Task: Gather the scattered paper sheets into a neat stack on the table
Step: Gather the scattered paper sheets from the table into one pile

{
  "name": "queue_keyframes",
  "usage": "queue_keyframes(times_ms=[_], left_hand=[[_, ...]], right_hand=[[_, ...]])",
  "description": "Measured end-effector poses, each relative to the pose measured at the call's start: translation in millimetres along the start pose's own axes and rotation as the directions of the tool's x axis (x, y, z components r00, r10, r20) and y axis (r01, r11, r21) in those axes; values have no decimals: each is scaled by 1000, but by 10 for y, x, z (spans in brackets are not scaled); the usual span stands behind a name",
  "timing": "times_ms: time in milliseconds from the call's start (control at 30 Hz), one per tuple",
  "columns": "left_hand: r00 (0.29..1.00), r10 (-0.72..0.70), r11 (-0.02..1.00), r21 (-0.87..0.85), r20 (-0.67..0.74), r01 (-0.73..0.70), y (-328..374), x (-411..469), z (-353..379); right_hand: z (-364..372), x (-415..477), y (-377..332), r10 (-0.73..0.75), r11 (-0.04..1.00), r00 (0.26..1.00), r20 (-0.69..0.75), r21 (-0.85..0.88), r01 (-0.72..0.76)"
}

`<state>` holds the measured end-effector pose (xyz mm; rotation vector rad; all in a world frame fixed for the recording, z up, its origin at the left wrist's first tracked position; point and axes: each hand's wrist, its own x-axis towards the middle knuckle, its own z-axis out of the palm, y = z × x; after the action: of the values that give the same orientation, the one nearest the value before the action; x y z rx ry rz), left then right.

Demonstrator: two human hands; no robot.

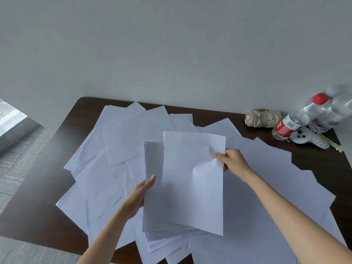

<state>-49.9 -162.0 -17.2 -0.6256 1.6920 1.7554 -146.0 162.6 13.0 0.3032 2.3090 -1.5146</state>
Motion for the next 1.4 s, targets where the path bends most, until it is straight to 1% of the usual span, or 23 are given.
queue_keyframes(times_ms=[100, 200, 300, 333, 400, 467, 533, 567, 633, 700, 733, 767, 867, 933, 1033, 1167, 1233, 1400], left_hand=[[1000, 28, 1000, -3, 5, -28, -42, 31, -3], [996, 87, 996, -6, -35, -88, -136, 79, -10], [990, 126, 991, -32, -62, -128, -227, 118, -24], [989, 136, 990, -40, -64, -138, -254, 124, -23], [984, 156, 986, -53, -82, -161, -292, 125, -11], [980, 167, 982, -70, -108, -175, -310, 111, 23], [977, 169, 980, -83, -133, -181, -319, 98, 60], [975, 167, 980, -87, -145, -181, -328, 91, 90], [971, 156, 979, -102, -179, -176, -347, 89, 111], [968, 141, 979, -117, -206, -167, -362, 80, 144], [968, 135, 978, -125, -213, -164, -366, 72, 155], [967, 132, 978, -132, -216, -163, -368, 63, 163], [968, 128, 977, -143, -216, -161, -364, 28, 166], [969, 126, 975, -155, -215, -161, -351, -3, 165], [969, 124, 974, -163, -212, -161, -324, -40, 171], [976, 123, 976, -155, -182, -152, -265, -90, 225], [980, 128, 978, -144, -150, -150, -242, -111, 292], [988, 133, 984, -109, -85, -142, -249, -138, 573]], right_hand=[[268, 102, 38, 10, 1000, 1000, 17, -15, -10], [462, 158, 90, 5, 1000, 1000, -3, -19, -5], [504, 123, 148, -2, 1000, 997, -77, -14, 1], [468, 94, 186, -5, 999, 992, -125, -39, 0], [330, 28, 292, -10, 978, 981, -192, -205, -30], [129, -81, 405, 46, 906, 986, -158, -409, -108], [-54, -193, 506, 98, 830, 993, -70, -545, -120], [-128, -258, 545, 102, 782, 995, -8, -617, -85], [-184, -344, 597, 85, 644, 991, 108, -764, 28], [-190, -418, 648, 53, 514, 985, 162, -850, 113], [-178, -435, 674, 33, 480, 985, 171, -867, 135], [-165, -449, 694, 23, 473, 986, 168, -871, 137], [-138, -486, 737, 51, 522, 990, 135, -849, 88], [-143, -512, 781, 86, 605, 990, 107, -796, 34], [-219, -547, 837, 107, 774, 994, -16, -626, -93], [-349, -568, 873, 139, 927, 975, -176, -324, -190], [-387, -571, 913, 168, 961, 953, -254, -174, -216], [-379, -655, 1021, 259, 964, 902, -345, 40, -262]])
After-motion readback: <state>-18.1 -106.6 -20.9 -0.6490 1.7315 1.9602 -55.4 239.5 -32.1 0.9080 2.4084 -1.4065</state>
